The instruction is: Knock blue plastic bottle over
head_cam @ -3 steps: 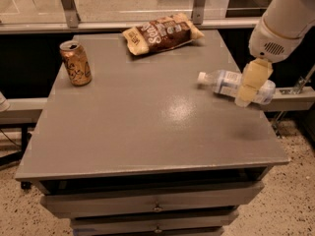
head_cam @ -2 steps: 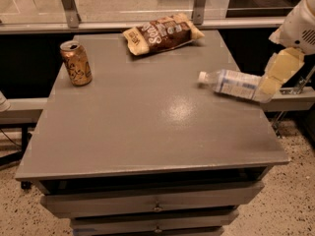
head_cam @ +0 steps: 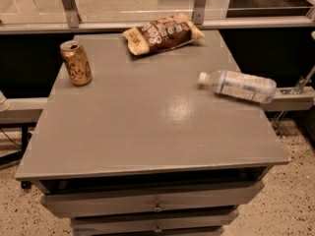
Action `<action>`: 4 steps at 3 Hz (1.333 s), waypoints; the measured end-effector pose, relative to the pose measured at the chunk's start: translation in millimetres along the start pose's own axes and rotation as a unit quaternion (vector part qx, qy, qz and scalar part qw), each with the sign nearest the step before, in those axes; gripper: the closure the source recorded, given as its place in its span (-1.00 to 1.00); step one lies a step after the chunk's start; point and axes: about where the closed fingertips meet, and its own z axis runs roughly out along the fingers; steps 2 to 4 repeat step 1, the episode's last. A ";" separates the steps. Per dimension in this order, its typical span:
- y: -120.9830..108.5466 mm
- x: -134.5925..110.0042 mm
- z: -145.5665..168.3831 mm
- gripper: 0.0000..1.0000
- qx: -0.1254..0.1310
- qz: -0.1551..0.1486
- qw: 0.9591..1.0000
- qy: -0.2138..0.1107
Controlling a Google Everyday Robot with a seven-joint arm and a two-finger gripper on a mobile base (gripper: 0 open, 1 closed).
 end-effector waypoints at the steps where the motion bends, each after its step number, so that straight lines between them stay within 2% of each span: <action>1: 8.6 4.3 -20.1 -1.00 0.012 -0.004 0.999 -0.035; 4: 8.6 4.3 -20.1 -1.00 0.012 -0.004 0.999 -0.035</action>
Offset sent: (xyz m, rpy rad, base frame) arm 0.0000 0.0000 0.0000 0.0000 0.0000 0.0000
